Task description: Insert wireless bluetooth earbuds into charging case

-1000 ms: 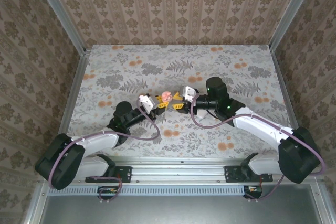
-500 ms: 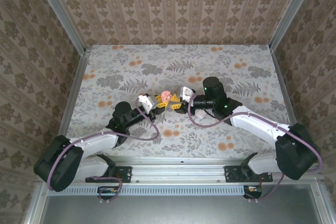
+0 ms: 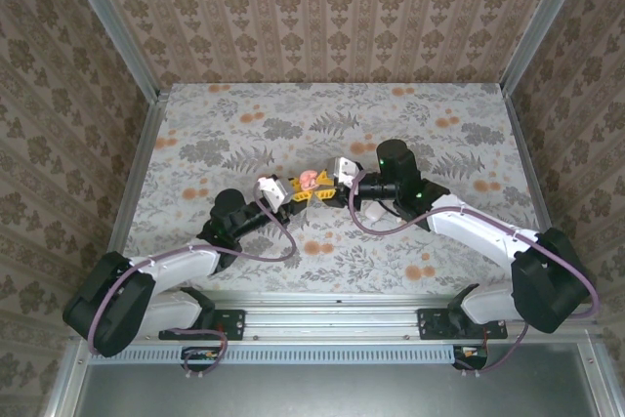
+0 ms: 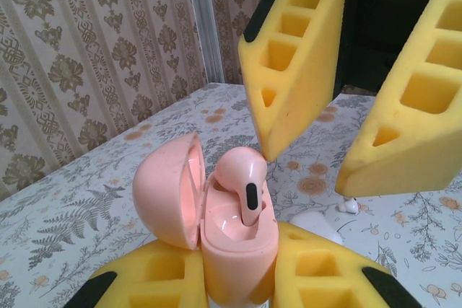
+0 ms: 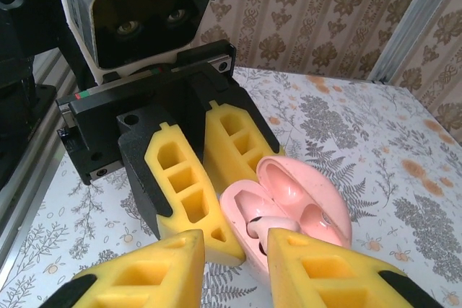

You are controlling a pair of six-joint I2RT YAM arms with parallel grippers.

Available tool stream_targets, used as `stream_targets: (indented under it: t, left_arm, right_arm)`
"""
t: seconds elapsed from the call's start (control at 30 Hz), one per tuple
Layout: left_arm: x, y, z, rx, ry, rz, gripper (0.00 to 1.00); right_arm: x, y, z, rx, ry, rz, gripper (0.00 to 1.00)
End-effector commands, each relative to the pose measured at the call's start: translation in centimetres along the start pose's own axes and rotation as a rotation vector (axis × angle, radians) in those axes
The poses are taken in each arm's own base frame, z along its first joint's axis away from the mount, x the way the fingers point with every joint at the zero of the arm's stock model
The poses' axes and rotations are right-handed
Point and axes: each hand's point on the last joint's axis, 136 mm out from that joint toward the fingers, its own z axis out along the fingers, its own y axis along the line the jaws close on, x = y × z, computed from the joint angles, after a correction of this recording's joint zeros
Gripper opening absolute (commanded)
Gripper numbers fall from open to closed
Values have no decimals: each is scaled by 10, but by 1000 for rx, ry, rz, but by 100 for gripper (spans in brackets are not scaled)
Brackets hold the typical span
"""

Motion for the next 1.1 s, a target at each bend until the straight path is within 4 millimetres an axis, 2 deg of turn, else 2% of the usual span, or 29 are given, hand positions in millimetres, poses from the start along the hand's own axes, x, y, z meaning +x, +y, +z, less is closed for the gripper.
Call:
stream_targets:
  t: [0.0,0.4,0.63,0.7,1.07]
  left_arm:
    - [-14,-1,1,9,-34,31,13]
    - [-17,-2,-1,10,-40,39,13]
    - [-19,-3,-1,14,-46,45,13]
    - [-19,-2,-1,12,-43,46,12]
    - [-20,-2,-2,7,-40,55,13]
  right_arm:
    - [-16,-1,3,-18,-43,-26,30]
    - [-6,-9,8,10,-4,-8,30]
    - [-12,-10,8,11,-18,-14,30]
    - [-3,-10,14,-2,-5,1,30]
    - [-10,-9,16,-23,-24,-11,30]
